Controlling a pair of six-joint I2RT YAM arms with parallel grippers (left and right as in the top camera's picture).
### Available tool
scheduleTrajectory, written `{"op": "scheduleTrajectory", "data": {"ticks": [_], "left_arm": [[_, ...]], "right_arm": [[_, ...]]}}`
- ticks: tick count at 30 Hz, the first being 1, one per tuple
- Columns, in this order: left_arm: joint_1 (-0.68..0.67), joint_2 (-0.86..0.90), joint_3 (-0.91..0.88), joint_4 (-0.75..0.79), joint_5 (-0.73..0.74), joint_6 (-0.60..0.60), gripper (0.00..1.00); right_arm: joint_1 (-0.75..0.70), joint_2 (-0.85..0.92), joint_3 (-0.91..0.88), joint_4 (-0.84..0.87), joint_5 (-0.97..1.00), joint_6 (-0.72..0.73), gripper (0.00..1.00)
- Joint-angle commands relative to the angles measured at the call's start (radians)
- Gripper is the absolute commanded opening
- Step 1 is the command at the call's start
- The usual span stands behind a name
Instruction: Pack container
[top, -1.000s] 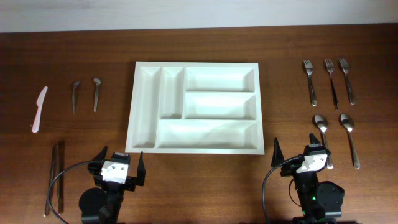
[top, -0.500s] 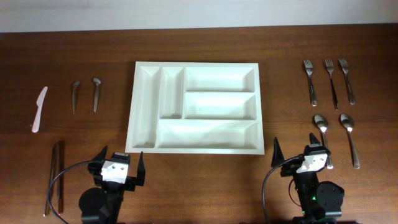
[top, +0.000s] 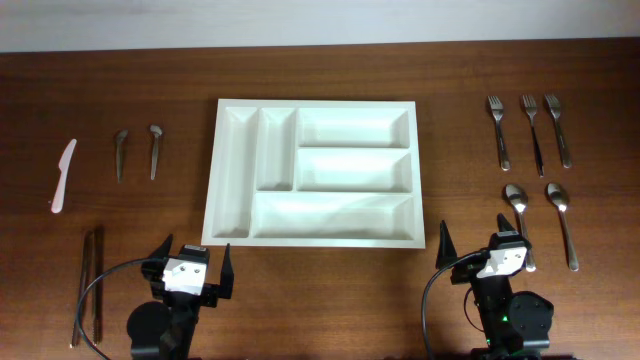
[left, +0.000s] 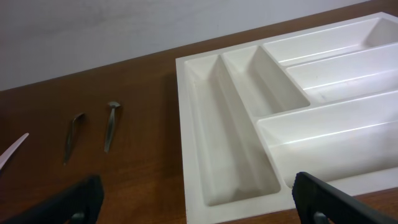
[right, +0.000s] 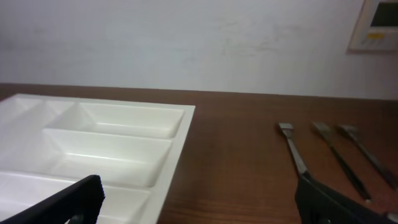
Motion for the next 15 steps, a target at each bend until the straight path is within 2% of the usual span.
{"op": "scheduleTrajectory", "data": {"ticks": [1, 10, 15], "left_arm": [[0.005, -0.008, -0.006, 0.005, -0.008, 0.013, 0.99], [0.005, -0.008, -0.006, 0.005, -0.008, 0.013, 0.99], [0.005, -0.008, -0.006, 0.005, -0.008, 0.013, 0.99]], "right_arm": [[0.008, -0.010, -0.005, -0.004, -0.014, 0.105, 0.99], [0.008, -0.006, 0.052, -0.001, -0.128, 0.134, 0.99], [0.008, 0.080, 0.217, -0.050, -0.122, 0.042, 0.99]]}}
